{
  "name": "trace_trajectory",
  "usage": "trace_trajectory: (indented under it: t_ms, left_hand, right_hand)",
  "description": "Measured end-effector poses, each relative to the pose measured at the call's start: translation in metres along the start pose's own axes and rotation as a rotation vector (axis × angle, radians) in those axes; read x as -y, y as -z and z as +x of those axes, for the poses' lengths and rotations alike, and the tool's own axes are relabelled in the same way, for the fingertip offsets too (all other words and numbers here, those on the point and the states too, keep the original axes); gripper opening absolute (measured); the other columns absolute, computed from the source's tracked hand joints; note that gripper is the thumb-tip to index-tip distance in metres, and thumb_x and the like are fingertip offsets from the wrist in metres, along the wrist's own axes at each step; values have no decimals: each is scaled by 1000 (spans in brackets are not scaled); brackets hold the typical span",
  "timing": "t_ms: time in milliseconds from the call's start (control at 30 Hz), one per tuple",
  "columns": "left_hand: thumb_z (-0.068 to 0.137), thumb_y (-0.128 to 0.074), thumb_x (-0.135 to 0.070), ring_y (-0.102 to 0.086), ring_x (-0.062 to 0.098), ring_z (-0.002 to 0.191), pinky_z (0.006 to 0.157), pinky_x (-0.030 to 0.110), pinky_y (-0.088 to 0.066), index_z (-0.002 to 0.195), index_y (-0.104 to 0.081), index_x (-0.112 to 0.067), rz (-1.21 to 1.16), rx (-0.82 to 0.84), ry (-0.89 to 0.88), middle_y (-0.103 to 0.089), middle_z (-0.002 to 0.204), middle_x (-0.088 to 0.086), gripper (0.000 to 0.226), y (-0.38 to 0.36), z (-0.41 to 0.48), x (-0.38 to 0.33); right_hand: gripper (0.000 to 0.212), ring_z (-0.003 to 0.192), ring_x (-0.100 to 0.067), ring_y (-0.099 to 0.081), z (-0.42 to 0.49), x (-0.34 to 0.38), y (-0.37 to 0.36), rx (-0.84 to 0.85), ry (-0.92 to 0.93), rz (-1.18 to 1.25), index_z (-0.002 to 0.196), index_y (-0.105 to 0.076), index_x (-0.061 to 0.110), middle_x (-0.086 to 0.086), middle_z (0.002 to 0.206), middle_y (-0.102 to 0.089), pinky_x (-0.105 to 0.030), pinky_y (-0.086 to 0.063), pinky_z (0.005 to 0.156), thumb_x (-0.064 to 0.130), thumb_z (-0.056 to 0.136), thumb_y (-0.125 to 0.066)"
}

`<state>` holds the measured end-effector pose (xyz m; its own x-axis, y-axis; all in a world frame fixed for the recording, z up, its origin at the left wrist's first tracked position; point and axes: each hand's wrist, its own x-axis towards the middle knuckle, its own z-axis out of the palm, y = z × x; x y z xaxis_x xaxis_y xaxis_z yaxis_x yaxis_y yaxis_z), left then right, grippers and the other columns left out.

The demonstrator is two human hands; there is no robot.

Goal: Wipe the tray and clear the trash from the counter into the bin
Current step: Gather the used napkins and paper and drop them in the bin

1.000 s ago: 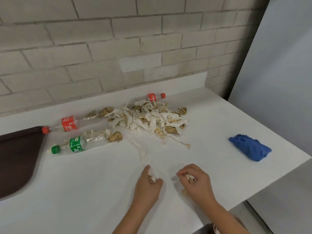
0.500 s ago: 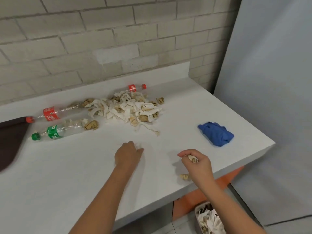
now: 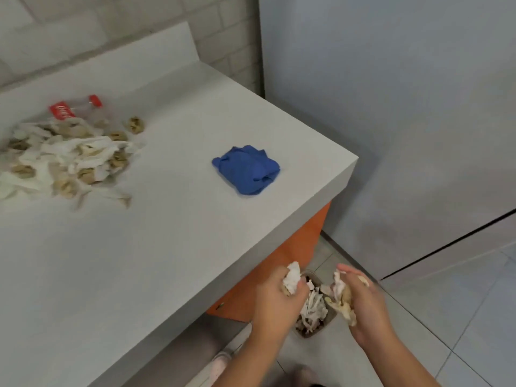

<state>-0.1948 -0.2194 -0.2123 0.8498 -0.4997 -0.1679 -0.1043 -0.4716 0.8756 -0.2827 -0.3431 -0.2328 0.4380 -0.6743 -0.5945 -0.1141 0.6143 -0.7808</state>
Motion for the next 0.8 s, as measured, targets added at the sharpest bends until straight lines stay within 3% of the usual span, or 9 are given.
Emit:
trace_trajectory:
  t_ms: [67, 200, 300, 467, 500, 567, 667, 800]
  left_hand:
    - [79, -71, -20, -41, 5, 48, 49, 18, -34, 62, -52, -16, -113, 11, 184, -48, 50, -9, 26, -37, 27, 52]
    - [78, -71, -17, -42, 6, 48, 45, 15, -32, 63, -54, -9, -192, 47, 475, -47, 51, -6, 24, -105, 78, 155]
    - [79, -69, -18, -47, 12, 55, 48, 19, -34, 71, -58, -12, -157, 129, 598, -54, 62, 2, 15, -151, 102, 220]
    - [77, -73, -21, -51, 15, 63, 51, 20, -39, 69, -56, -17, -150, 122, 664, -57, 68, 0, 19, -214, 125, 285]
    - [75, -74, -29, -53, 17, 67, 53, 23, -40, 78, -61, -14, -139, 134, 694, -59, 72, 2, 20, -222, 128, 291]
    - [71, -71, -49, -59, 18, 80, 60, 24, -45, 111, -59, -12, -69, 251, 710, -64, 92, 2, 55, -231, 132, 304]
    - [77, -63, -56, -52, 22, 119, 90, 29, -43, 138, -40, -14, 55, 351, 666, -51, 134, 3, 77, -229, 133, 312]
    - [73, -59, -57, -55, 22, 114, 94, 33, -48, 130, -49, -12, 188, 405, 564, -53, 133, 6, 73, -197, 122, 294]
  right_hand:
    - [16, 66, -23, -67, 42, -41, 16, -94, -116, 58, 95, -67, 10, -6, 67, -71, -31, -58, 58, 5, 90, -53]
    - [15, 86, -34, -69, 134, -141, 37, -212, -290, 118, 98, -69, 8, -19, 93, -72, -43, -55, 80, 14, 84, -65]
    - [23, 85, -35, -69, 189, -208, 47, -267, -388, 138, 100, -69, 2, -19, 92, -72, -43, -54, 79, 15, 80, -69]
    - [41, 96, -34, -63, 241, -283, 63, -440, -465, 53, 112, -65, 3, -18, 106, -66, -36, -49, 76, 29, 81, -70]
    - [47, 98, -35, -62, 246, -291, 65, -449, -467, 48, 116, -63, 4, -17, 109, -66, -37, -48, 78, 36, 82, -68]
    - [68, 104, -34, -60, 259, -309, 70, -365, -476, 45, 124, -57, 11, -14, 117, -63, -41, -49, 85, 60, 77, -63]
    - [103, 116, -31, -56, 275, -325, 80, -217, -507, -32, 136, -47, 23, -8, 131, -57, -47, -44, 98, 87, 57, -56]
    - [80, 132, -31, -40, 239, -274, 60, -163, -429, -205, 148, -27, 21, -7, 148, -39, -45, -34, 106, 64, 85, -50]
